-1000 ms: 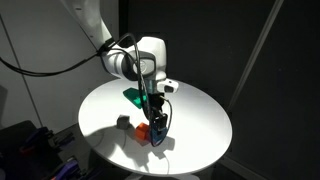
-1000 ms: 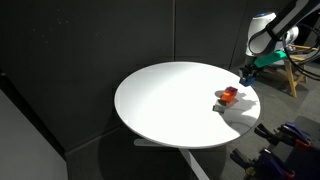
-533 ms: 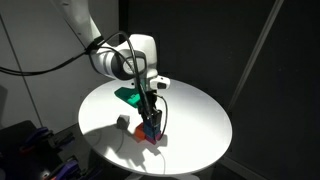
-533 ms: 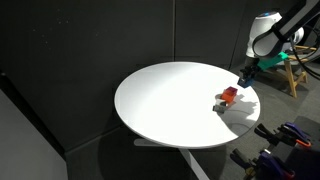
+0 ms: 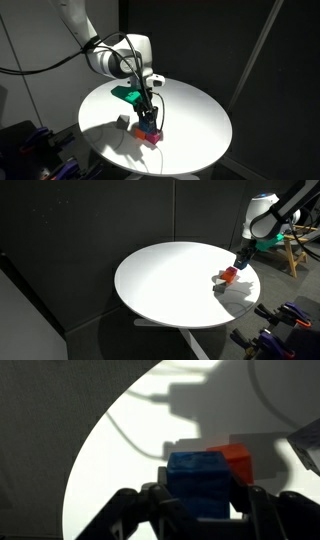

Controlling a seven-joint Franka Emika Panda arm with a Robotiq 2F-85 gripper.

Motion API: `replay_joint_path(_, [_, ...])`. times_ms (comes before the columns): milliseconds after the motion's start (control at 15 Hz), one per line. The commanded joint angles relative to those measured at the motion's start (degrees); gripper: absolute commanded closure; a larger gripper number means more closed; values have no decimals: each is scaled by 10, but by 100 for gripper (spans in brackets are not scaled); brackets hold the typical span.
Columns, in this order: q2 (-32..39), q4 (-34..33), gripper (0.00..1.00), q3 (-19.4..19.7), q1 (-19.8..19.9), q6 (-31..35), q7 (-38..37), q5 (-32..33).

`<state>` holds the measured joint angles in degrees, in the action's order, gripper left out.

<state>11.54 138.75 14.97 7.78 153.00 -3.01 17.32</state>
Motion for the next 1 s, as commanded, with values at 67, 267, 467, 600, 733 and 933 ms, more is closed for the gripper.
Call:
replay_joint_path(67, [11, -22, 67, -16, 2, -15, 12, -12])
replay_joint_path(267, [26, -39, 67, -19, 0, -21, 5, -11])
replay_joint_path(467, [40, -56, 67, -19, -1, -26, 1, -10])
replay_joint_path(600, [51, -66, 67, -18, -2, -28, 0, -10])
replay_joint_path(733, [61, -75, 67, -18, -2, -28, 1, -10])
replay_joint_path(933, [74, -85, 67, -18, -2, -29, 3, -12])
